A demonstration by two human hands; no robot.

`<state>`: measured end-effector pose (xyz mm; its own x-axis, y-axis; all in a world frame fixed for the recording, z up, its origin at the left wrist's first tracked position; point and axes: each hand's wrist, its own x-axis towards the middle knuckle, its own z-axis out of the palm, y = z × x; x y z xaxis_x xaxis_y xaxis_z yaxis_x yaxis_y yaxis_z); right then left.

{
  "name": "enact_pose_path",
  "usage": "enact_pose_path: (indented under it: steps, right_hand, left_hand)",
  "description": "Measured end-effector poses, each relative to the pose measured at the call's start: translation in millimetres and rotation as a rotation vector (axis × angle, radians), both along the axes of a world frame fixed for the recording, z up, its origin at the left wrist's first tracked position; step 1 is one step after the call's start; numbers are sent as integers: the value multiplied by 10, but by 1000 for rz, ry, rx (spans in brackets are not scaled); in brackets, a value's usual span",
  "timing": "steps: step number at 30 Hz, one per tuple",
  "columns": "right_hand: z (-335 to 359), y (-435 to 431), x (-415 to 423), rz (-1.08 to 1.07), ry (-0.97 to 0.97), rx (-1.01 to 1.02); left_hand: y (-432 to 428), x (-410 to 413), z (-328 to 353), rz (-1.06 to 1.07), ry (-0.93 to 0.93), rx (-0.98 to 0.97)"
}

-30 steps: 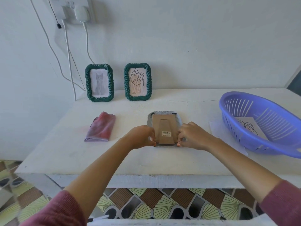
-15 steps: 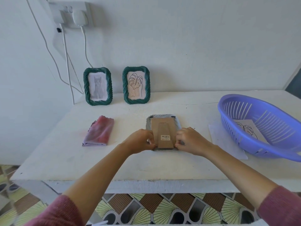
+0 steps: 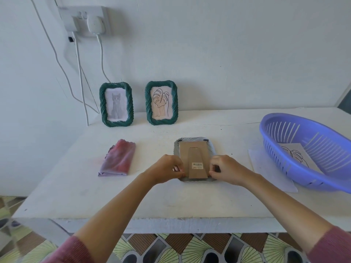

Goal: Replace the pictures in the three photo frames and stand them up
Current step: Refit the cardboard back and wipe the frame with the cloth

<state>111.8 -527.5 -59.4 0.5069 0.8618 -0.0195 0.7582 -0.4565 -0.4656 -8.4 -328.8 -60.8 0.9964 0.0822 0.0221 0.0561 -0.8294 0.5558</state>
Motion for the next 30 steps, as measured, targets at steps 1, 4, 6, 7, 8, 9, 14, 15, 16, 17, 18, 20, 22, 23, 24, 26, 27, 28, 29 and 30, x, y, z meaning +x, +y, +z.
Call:
enact_pose_path:
  steps: [1, 4, 6, 7, 8, 9, 14, 15, 16, 17, 18, 20, 22, 23, 24, 26, 27, 28, 29, 30]
  right_hand:
    - [10, 9, 8, -4, 4, -15]
    - [69, 54, 60, -80, 106, 44]
    - [126, 98, 123, -179, 176, 180]
    - [148, 127, 163, -232, 173, 234]
    - [159, 160, 207, -283, 157, 274]
    - [159, 194, 256, -331, 137, 297]
    - [111, 416, 440, -450, 107, 251]
    - [110, 470, 460, -439, 110, 237]
    - [108, 524, 486, -424, 109, 223]
    - [105, 576, 524, -411, 101, 207]
    - [101, 624, 573, -405, 86, 184]
    - [97, 697, 672, -400, 57, 136]
    - [92, 748, 759, -383, 35, 86]
    - [82, 767, 791, -375, 32, 65]
    - [72, 780, 813, -370, 35, 51]
    - [56, 787, 832, -366, 40, 39]
    - [48, 784, 842, -366, 42, 39]
    - [38, 786, 855, -367, 44, 42]
    - [30, 790, 863, -366, 42, 47]
    - [21, 795, 867, -365, 36, 52]
  left_hand:
    - [7, -1, -3, 8, 0, -22]
    - [64, 13, -33, 128, -85, -139]
    - [126, 57, -43, 267, -198, -183]
    - [160, 89, -39, 331, -239, -194]
    - [198, 128, -36, 383, -263, -209]
    - [234, 175, -34, 414, -266, -227]
    - [311, 485, -102, 442, -134, -221]
    - [306, 546, -115, 444, -124, -210]
    - [299, 603, -126, 444, -125, -198]
    - [293, 656, -129, 446, -133, -184]
    - [292, 704, -126, 451, -145, -176]
    - [306, 787, -121, 467, -156, -179]
    - [337, 855, -129, 481, -149, -171]
    - [355, 879, -133, 482, -141, -161]
    - [377, 900, -139, 477, -134, -150]
    - [413, 927, -154, 460, -119, -134]
    - [425, 936, -158, 452, -115, -132]
    - [437, 944, -160, 444, -111, -134]
    - [450, 952, -158, 438, -104, -138]
    - [464, 963, -153, 434, -95, -141]
